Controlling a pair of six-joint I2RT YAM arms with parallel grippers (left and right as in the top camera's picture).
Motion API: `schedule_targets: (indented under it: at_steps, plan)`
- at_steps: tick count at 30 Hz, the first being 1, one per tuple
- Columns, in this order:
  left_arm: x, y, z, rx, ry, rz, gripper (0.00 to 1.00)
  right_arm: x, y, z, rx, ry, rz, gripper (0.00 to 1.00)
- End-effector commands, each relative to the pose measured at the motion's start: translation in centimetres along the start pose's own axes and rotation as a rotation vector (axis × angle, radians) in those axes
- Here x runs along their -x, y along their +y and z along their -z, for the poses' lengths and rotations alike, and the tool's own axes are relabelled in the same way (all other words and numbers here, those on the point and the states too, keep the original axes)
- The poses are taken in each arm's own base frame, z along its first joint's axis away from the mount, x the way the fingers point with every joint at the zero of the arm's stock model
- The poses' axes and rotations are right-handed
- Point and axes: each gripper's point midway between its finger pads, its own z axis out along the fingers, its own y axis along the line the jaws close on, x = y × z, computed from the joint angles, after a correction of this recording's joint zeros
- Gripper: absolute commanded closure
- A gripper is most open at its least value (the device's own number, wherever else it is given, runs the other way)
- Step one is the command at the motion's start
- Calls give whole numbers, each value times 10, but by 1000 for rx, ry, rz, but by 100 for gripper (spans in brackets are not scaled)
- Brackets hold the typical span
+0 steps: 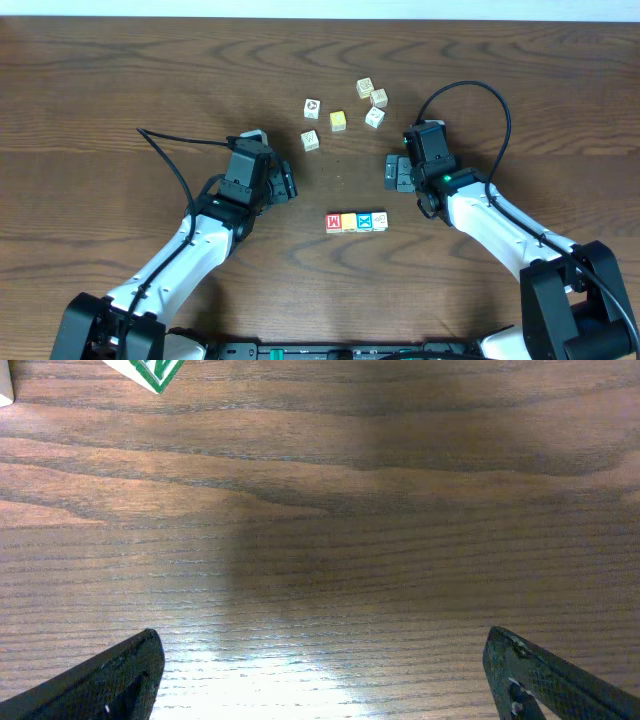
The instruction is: Lift 4 blocks
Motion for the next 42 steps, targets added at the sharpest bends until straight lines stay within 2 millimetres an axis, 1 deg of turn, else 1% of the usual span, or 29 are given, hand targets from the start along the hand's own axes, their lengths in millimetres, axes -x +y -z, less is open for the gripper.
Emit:
schedule_targets:
  at_steps: [1, 32, 38, 42]
  plan:
    - [15, -5, 6, -8, -42, -6, 27, 0, -5, -2, -24, -1, -7, 1]
    - [15, -5, 6, -8, -44, -6, 26, 0, -6, -2, -24, 0, -7, 1]
    - [22, 5, 6, 52, -84, -4, 26, 0, -6, -2, -24, 0, -7, 1]
    - [23, 7, 6, 59, -90, -4, 26, 0, -6, -2, -24, 0, -6, 1]
